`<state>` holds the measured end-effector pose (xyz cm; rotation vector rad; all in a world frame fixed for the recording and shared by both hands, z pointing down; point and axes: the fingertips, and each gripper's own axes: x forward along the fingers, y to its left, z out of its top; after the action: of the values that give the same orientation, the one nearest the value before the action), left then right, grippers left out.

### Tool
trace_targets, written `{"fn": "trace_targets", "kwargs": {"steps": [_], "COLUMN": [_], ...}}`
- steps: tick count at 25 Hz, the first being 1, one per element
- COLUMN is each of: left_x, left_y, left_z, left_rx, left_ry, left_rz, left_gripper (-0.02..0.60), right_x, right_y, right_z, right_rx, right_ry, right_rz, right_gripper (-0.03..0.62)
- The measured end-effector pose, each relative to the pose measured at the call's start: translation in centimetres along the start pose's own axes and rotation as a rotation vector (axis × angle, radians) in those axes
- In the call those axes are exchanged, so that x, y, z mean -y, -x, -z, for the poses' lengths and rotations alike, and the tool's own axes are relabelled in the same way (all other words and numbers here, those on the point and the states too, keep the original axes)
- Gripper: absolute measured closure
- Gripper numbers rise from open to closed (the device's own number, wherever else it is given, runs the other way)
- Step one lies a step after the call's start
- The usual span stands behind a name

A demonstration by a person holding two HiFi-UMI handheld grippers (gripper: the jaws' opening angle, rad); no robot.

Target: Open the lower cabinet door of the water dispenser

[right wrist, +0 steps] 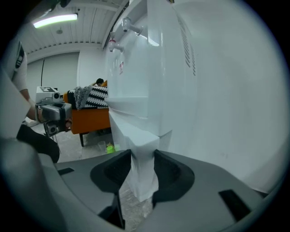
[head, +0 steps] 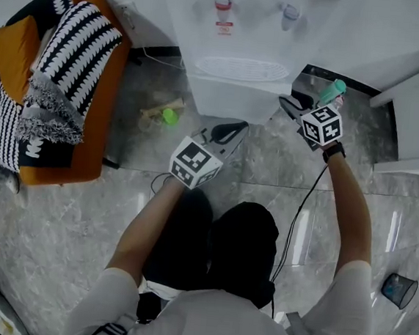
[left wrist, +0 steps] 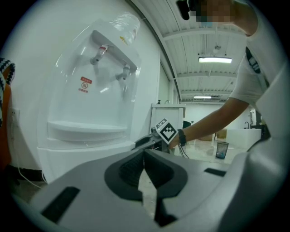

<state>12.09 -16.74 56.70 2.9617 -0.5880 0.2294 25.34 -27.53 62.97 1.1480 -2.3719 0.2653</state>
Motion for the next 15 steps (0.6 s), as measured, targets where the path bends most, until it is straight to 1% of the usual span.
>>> {"fn": "trace_targets", "kwargs": {"steps": [7, 15], "left_x": [0.7, 0.4], "left_y": [0.2, 0.9], "left_z": [0.1, -0.1], "left_rx": [0.004, 0.004], "left_ry": [-0.003, -0.004], "left_rz": [0.011, 0.002], "left_gripper": [0.568, 0.568], "right_x": [-1.6, -2.8], "right_y": [1.3, 2.0], "right_z": [0.8, 1.2], "right_rx": [0.002, -0.009], "right_ry": [0.007, 0.008], "right_rz": [-0.026, -0.034], "right_gripper": [0.436, 0.442]}}
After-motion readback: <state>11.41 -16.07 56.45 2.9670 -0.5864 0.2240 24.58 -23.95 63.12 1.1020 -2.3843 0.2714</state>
